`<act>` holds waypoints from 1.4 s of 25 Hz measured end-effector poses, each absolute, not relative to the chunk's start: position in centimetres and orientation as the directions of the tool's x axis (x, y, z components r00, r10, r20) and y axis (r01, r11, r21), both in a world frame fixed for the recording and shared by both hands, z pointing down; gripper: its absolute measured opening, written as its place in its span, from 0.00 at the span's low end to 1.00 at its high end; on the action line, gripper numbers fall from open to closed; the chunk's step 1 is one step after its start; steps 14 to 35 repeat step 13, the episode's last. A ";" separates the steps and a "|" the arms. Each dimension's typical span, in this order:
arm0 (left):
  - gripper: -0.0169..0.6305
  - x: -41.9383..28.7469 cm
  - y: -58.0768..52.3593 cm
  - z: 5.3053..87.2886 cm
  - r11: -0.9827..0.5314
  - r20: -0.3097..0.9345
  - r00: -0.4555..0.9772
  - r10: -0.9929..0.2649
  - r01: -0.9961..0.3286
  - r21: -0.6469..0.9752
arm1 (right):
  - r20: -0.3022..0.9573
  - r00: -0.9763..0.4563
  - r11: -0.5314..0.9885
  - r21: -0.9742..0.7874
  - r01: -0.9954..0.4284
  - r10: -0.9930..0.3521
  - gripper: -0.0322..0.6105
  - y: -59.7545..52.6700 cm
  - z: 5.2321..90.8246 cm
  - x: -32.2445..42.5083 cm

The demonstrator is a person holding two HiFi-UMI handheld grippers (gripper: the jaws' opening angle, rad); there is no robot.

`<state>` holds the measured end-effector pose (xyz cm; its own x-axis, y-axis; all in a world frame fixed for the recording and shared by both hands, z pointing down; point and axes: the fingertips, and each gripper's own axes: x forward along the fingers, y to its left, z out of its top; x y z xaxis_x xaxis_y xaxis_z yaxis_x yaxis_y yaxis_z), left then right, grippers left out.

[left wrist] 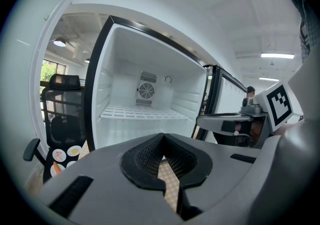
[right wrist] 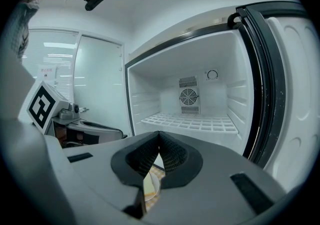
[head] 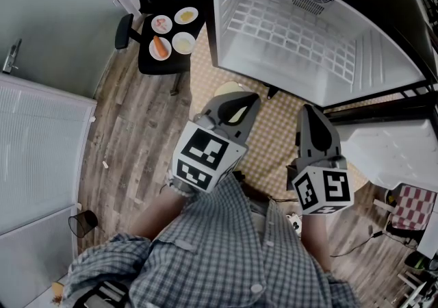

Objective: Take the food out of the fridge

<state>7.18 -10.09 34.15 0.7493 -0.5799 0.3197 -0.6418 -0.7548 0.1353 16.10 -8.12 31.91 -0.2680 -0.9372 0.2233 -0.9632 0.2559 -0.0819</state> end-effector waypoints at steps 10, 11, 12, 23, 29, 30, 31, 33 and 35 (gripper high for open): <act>0.03 7.2 -9.9 34.8 -0.754 0.341 0.753 -0.562 -0.636 0.163 | 0.237 -0.275 0.258 -0.099 -0.961 -0.932 0.06 -8.2 32.4 16.0; 0.03 7.2 -9.9 34.8 -0.755 0.342 0.754 -0.562 -0.636 0.161 | 0.239 -0.276 0.259 -0.098 -0.961 -0.931 0.06 -8.2 32.4 16.0; 0.03 7.1 -9.9 34.8 -0.756 0.341 0.754 -0.562 -0.635 0.158 | 0.241 -0.277 0.261 -0.097 -0.961 -0.930 0.06 -8.2 32.4 15.9; 0.03 7.1 -10.0 34.7 -0.757 0.340 0.754 -0.562 -0.635 0.156 | 0.243 -0.278 0.262 -0.095 -0.960 -0.929 0.06 -8.2 32.5 15.9; 0.03 7.1 -10.0 34.7 -0.757 0.340 0.754 -0.562 -0.635 0.156 | 0.243 -0.278 0.262 -0.095 -0.960 -0.929 0.06 -8.2 32.5 15.9; 0.03 7.1 -10.0 34.7 -0.757 0.340 0.754 -0.562 -0.635 0.156 | 0.243 -0.278 0.262 -0.095 -0.960 -0.929 0.06 -8.2 32.5 15.9; 0.03 7.1 -10.0 34.7 -0.757 0.340 0.754 -0.562 -0.635 0.156 | 0.243 -0.278 0.262 -0.095 -0.960 -0.929 0.06 -8.2 32.5 15.9; 0.03 7.1 -10.0 34.7 -0.757 0.340 0.754 -0.562 -0.635 0.156 | 0.243 -0.278 0.262 -0.095 -0.960 -0.929 0.06 -8.2 32.5 15.9; 0.03 7.1 -10.0 34.7 -0.757 0.340 0.754 -0.562 -0.635 0.156 | 0.243 -0.278 0.262 -0.095 -0.960 -0.929 0.06 -8.2 32.5 15.9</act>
